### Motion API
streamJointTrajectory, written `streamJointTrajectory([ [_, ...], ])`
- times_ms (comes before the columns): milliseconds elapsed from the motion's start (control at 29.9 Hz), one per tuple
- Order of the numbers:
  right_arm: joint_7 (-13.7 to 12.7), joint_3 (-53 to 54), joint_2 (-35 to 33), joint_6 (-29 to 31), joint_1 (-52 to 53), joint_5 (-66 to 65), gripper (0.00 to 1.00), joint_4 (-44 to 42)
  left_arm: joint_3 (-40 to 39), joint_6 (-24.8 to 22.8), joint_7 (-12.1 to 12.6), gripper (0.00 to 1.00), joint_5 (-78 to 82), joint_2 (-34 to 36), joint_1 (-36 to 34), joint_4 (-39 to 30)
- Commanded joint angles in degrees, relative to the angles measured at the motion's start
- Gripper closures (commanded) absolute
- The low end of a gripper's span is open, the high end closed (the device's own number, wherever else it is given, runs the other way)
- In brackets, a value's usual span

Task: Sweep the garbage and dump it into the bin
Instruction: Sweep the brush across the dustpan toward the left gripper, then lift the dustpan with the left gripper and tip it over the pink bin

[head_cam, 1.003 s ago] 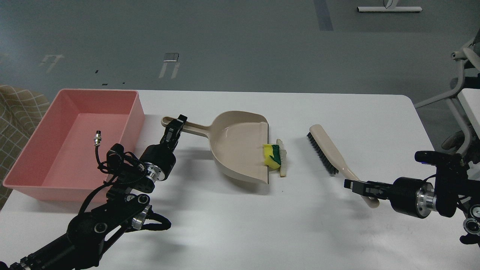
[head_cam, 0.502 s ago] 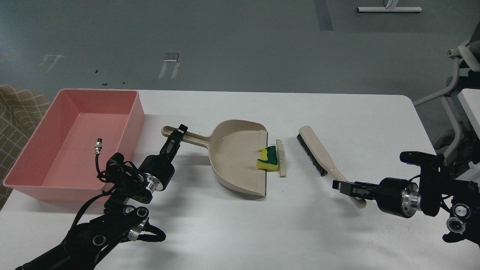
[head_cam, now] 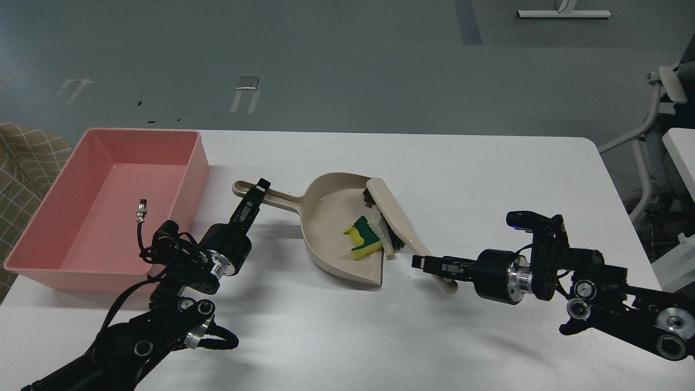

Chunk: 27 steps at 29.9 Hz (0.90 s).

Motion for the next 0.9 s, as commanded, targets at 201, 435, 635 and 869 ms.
streamJointTrajectory([
  [201, 0.02, -2.80, 3.17, -0.15, 4.49, 4.64, 1.00, -0.42, -0.16, 0.07, 0.00, 1.00, -0.66, -1.07, 0.05, -0.01],
  [435, -0.07, -2.71, -1.74, -0.15, 7.74, 5.08, 1.00, -0.24, -1.13, 0.07, -0.09, 1.00, -3.12, -1.25, 0.49, -0.01],
  [635, -0.51, -2.27, -7.72, -0.33, 10.20, 5.08, 1.00, 0.02, -1.74, -0.02, -0.44, 1.00, -10.94, -2.48, 0.49, 0.17],
  [869, -0.16, -1.74, -17.90, 0.11, 9.59, 4.99, 1.00, 0.02, -5.52, -0.81, -0.09, 1.00, -16.21, -1.96, 0.14, -0.10],
])
